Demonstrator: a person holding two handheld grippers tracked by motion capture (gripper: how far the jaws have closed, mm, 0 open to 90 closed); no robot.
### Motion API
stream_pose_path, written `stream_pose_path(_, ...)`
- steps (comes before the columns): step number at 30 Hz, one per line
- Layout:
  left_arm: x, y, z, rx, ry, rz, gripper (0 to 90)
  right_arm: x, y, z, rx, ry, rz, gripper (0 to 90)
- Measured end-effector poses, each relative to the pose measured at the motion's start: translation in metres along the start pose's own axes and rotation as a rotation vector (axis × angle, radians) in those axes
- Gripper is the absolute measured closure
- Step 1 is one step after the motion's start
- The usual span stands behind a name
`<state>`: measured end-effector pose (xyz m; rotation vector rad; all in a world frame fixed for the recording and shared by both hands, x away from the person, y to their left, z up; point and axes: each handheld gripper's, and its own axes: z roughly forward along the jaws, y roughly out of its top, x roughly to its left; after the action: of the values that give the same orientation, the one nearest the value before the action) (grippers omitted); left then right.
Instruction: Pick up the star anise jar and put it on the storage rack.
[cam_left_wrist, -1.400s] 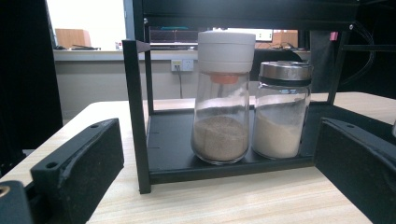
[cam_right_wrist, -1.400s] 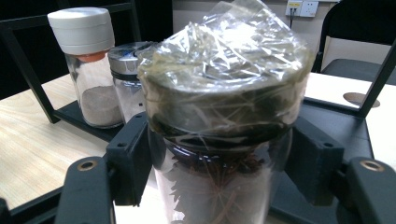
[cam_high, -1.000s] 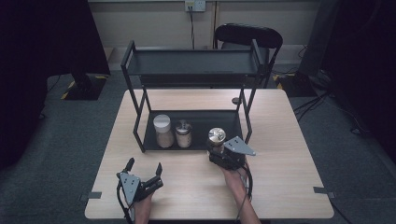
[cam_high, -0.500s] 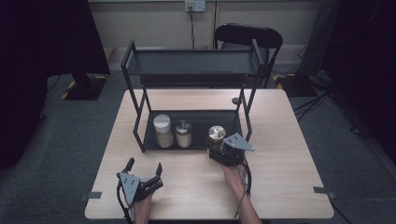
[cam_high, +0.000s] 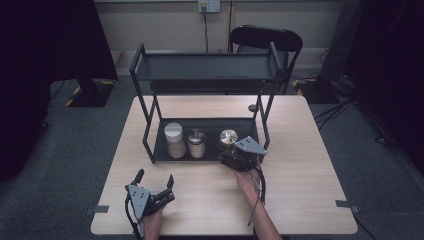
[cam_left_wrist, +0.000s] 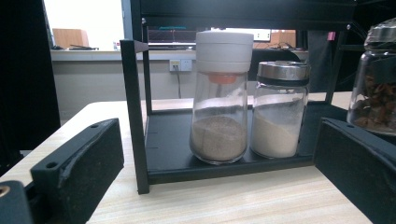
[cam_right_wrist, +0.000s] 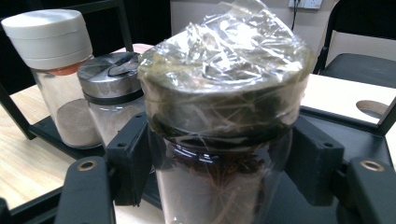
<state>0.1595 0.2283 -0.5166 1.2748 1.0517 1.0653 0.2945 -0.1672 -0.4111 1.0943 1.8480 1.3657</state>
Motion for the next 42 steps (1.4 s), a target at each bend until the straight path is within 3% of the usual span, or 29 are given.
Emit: stream_pose_path(42,0.000,0.000,0.000,-0.001,-0.003,-0.001,1.1,0.002,-0.007,0.041,0.026,0.002,-0.026,31.3)
